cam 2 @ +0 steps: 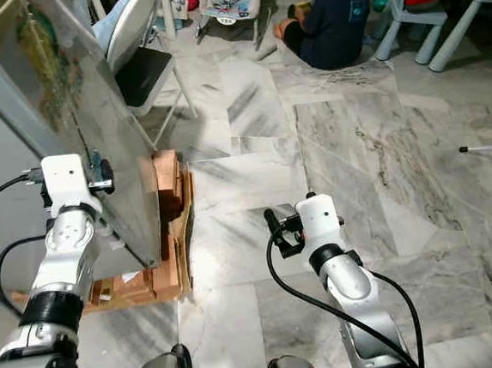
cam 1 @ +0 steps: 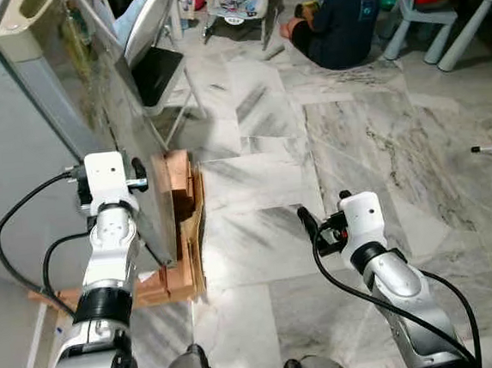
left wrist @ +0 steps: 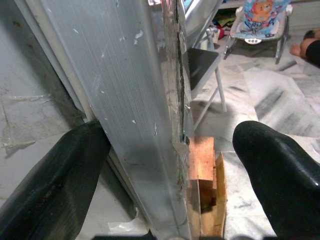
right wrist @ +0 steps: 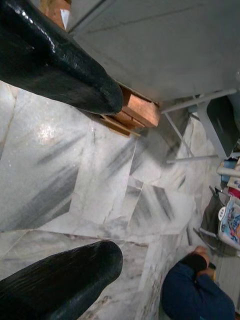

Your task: Restocking fridge

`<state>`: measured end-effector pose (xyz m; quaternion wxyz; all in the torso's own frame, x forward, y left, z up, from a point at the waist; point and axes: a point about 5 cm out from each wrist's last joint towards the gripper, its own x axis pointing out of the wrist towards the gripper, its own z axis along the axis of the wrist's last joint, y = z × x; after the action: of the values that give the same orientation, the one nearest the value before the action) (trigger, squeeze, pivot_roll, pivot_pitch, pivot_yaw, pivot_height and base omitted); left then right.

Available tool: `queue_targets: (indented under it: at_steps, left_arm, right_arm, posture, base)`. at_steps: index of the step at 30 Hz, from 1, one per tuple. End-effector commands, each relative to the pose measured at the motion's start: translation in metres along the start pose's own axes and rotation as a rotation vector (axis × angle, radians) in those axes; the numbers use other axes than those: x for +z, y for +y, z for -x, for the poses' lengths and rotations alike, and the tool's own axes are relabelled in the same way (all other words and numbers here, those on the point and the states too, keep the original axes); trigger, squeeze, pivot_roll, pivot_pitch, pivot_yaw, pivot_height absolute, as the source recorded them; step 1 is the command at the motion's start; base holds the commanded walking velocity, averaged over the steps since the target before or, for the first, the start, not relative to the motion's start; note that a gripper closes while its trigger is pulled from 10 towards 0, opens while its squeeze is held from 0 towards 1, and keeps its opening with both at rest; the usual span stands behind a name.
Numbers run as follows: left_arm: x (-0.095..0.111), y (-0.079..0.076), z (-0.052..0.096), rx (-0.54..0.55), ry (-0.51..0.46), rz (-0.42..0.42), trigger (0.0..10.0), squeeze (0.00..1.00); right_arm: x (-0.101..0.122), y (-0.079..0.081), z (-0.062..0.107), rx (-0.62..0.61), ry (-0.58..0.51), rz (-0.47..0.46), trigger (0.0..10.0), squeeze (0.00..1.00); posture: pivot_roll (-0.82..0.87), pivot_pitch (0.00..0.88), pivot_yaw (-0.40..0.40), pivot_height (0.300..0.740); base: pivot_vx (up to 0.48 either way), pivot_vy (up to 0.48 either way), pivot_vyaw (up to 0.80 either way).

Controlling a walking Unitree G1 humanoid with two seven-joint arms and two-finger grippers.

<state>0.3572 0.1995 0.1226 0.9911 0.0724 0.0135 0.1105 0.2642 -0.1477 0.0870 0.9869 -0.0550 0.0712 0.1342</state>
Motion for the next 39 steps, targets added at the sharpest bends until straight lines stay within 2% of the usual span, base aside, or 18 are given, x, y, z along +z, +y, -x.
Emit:
queue_targets:
  at_steps: [1,3,4,5,6,7,9,10,11,12,13,17,19,24,29,33,37,39]
  left_arm:
    - [0.016,-0.009,-0.006,-0.047,-0.055,-0.013,10.0,0.00]
    - [0.023,-0.016,-0.008,-0.083,-0.077,-0.017,10.0,0.00]
    - [0.035,-0.030,-0.008,-0.146,-0.134,-0.048,10.0,0.00]
    - [0.061,-0.078,0.006,-0.353,-0.252,-0.060,10.0,0.00]
    - [0.061,-0.078,0.006,-0.353,-0.252,-0.060,10.0,0.00]
    - [0.079,-0.130,0.035,-0.574,-0.321,-0.006,10.0,0.00]
    - [0.085,-0.162,0.061,-0.738,-0.337,0.047,10.0,0.00]
    - [0.090,-0.193,0.092,-0.889,-0.346,0.085,10.0,0.00]
    - [0.090,-0.193,0.092,-0.889,-0.346,0.085,10.0,0.00]
    - [0.094,-0.208,0.110,-0.978,-0.337,0.154,10.0,0.00]
    - [0.094,-0.211,0.112,-0.994,-0.324,0.188,10.0,0.00]
    - [0.089,-0.203,0.097,-0.927,-0.315,0.159,10.0,0.00]
    - [0.085,-0.178,0.071,-0.790,-0.295,0.183,10.0,0.00]
    - [0.077,-0.134,0.056,-0.621,-0.264,0.166,10.0,0.00]
    - [0.049,-0.100,0.064,-0.501,-0.228,0.130,10.0,0.00]
    - [0.035,-0.092,0.071,-0.493,-0.199,0.110,10.0,0.00]
    - [0.015,-0.069,0.094,-0.449,-0.162,0.022,10.0,0.00]
    - [0.009,-0.056,0.101,-0.407,-0.131,0.035,10.0,0.00]
  right_arm:
    - [0.001,0.002,0.002,0.013,0.004,-0.004,10.0,0.00]
    - [0.000,0.003,0.002,0.019,0.009,-0.004,10.0,0.00]
    - [-0.003,0.004,0.003,0.031,0.029,0.007,10.0,0.00]
    - [-0.014,0.006,0.004,0.051,0.100,0.043,10.0,0.00]
    - [-0.014,0.006,0.004,0.051,0.100,0.043,10.0,0.00]
    - [-0.027,0.005,0.005,0.052,0.173,0.067,10.0,0.00]
    - [-0.033,0.007,0.005,0.064,0.207,0.067,10.0,0.00]
    - [-0.037,0.012,0.005,0.098,0.236,0.071,10.0,0.00]
    - [-0.037,0.012,0.005,0.098,0.236,0.071,10.0,0.00]
    - [-0.038,0.015,0.005,0.124,0.249,0.078,10.0,0.00]
    - [-0.038,0.017,0.004,0.131,0.251,0.082,10.0,0.00]
    - [-0.043,0.019,0.004,0.155,0.287,0.082,10.0,0.00]
    - [-0.044,0.019,0.003,0.159,0.294,0.081,10.0,0.00]
    - [-0.044,0.017,0.001,0.144,0.304,0.038,10.0,0.00]
    - [-0.040,0.017,-0.001,0.134,0.282,0.023,10.0,0.00]
    - [-0.041,0.017,-0.001,0.127,0.312,0.041,10.0,0.00]
    - [-0.041,0.019,0.002,0.138,0.329,0.016,10.0,0.00]
    - [-0.040,0.018,0.001,0.134,0.336,-0.008,10.0,0.00]
  posture:
    - [-0.09,0.176,-0.047,0.740]
    - [-0.08,0.173,-0.045,0.740]
    - [-0.08,0.173,-0.045,0.740]
    - [-0.08,0.170,-0.043,0.740]
    - [-0.08,0.170,-0.043,0.740]
    - [-0.07,0.164,-0.040,0.740]
    - [-0.06,0.162,-0.040,0.740]
    - [-0.06,0.159,-0.039,0.740]
    - [-0.06,0.159,-0.039,0.740]
    - [-0.06,0.159,-0.039,0.740]
    - [-0.06,0.155,-0.038,0.740]
    - [-0.06,0.151,-0.034,0.740]
    - [-0.05,0.154,-0.030,0.740]
    - [-0.05,0.149,-0.025,0.740]
    - [-0.04,0.153,-0.019,0.740]
    - [-0.03,0.153,-0.016,0.740]
    - [0.00,0.156,-0.011,0.740]
    - [0.01,0.159,-0.009,0.740]
  base:
    - [0.000,0.000,0.00]
    - [0.000,0.000,0.00]
    - [0.000,0.000,0.00]
    - [0.000,0.000,0.00]
    - [0.000,0.000,0.00]
    - [0.000,0.000,0.00]
    - [0.000,0.000,0.00]
    - [0.000,0.000,0.00]
    - [0.000,0.000,0.00]
    - [0.000,0.000,0.00]
    - [0.000,0.000,0.00]
    - [0.000,0.000,0.00]
    - [0.000,0.000,0.00]
    - [0.000,0.000,0.00]
    - [0.000,0.000,0.00]
    - [0.000,0.000,0.00]
    - [0.000,0.000,0.00]
    - [0.000,0.000,0.00]
